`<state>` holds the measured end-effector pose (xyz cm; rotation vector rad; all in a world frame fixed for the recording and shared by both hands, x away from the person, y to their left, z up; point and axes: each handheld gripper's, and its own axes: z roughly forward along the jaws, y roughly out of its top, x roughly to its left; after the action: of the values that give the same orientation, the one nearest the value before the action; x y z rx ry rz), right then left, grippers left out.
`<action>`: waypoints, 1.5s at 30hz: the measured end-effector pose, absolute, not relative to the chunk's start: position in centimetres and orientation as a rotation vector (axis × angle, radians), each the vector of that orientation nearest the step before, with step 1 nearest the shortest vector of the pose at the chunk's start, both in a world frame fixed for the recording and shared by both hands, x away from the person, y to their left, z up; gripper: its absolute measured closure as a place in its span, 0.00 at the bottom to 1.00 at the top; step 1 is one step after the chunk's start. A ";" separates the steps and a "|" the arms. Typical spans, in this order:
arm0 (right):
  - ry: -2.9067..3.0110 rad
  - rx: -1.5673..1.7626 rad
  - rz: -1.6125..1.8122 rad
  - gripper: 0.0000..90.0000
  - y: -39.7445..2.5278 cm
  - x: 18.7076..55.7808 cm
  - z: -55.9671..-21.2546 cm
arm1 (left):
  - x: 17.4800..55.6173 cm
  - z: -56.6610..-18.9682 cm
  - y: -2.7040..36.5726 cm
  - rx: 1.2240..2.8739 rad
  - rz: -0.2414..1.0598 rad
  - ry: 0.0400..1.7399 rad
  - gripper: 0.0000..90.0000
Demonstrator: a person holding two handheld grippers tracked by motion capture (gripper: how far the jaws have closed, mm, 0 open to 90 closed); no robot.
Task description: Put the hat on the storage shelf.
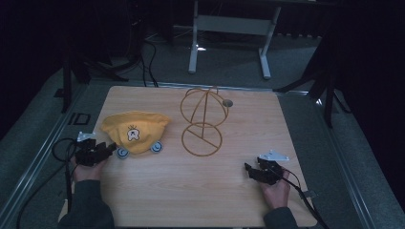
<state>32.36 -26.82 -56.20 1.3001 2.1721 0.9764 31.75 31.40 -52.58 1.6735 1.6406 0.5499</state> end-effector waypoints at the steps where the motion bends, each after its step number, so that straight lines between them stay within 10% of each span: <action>1: 2.177 1.299 0.977 0.38 -26.8 32.4 -56.2 | 31.7 -52.6 31.3 1.680 0.553 1.640 0.59; 45: 2.209 1.271 0.982 0.32 -26.8 32.6 -56.2 | 32.4 -54.9 29.7 1.822 0.438 1.600 0.55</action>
<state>32.59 -26.80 -56.22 1.2708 2.2093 0.9818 32.40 29.66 -54.89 1.8224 1.6004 0.4380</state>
